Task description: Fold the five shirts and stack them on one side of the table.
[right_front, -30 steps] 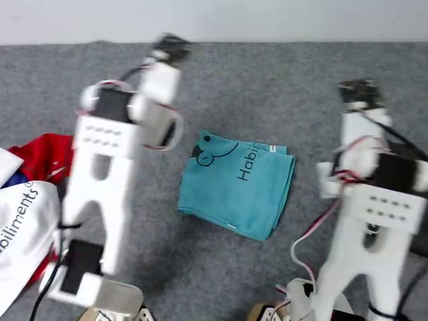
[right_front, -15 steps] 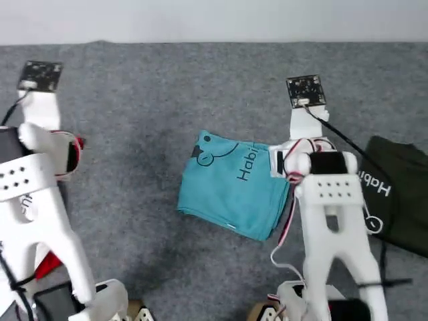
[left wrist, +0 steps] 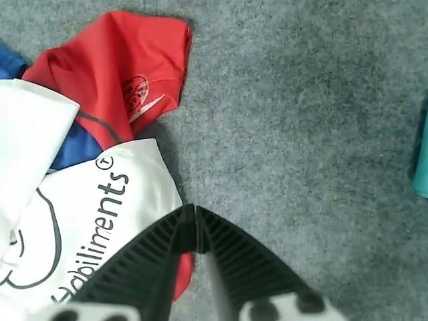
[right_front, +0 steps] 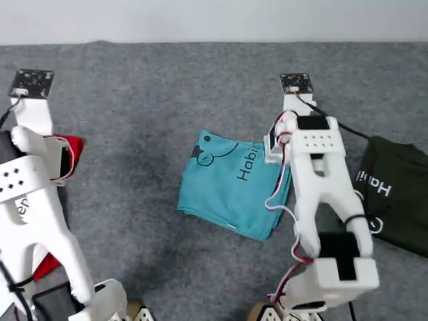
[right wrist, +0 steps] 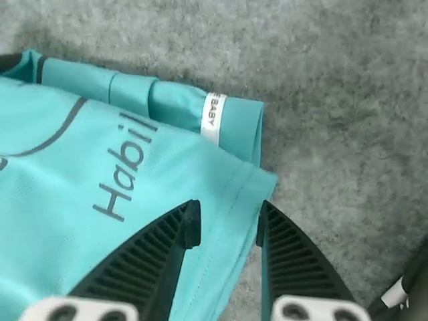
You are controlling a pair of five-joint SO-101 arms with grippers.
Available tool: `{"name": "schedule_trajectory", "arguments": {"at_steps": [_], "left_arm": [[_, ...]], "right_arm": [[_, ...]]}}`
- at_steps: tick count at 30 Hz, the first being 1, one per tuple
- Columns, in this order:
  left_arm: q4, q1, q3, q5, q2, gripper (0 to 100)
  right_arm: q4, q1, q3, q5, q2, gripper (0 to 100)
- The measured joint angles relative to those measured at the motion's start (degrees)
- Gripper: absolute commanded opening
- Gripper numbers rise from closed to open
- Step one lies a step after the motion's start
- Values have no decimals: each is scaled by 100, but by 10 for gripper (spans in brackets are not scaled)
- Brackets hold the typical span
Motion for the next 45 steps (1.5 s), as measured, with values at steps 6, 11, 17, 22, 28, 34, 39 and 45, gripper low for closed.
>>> {"name": "schedule_trajectory", "arguments": {"at_steps": [6,11,17,22,28,34,39,45], "left_arm": [[0,0,9,-9,0,5],[0,0,9,-9,0,5],[0,0,264,-9,0,5],[-62,0,527,-9,0,5],[-79,0,545,-9,0,5],[-176,0,545,-9,0,5],[-176,0,545,-9,0,5],[-176,0,545,-9,0,5]], "right_arm": [[123,-9,-413,-26,527,154],[97,0,-413,-26,791,154],[35,18,-413,-26,879,154],[-26,35,-413,-26,1099,154],[-35,167,-413,-26,1169,154],[-97,202,-554,-26,1424,2],[-18,229,-914,193,1538,11],[378,202,-1574,492,1538,10]]}}
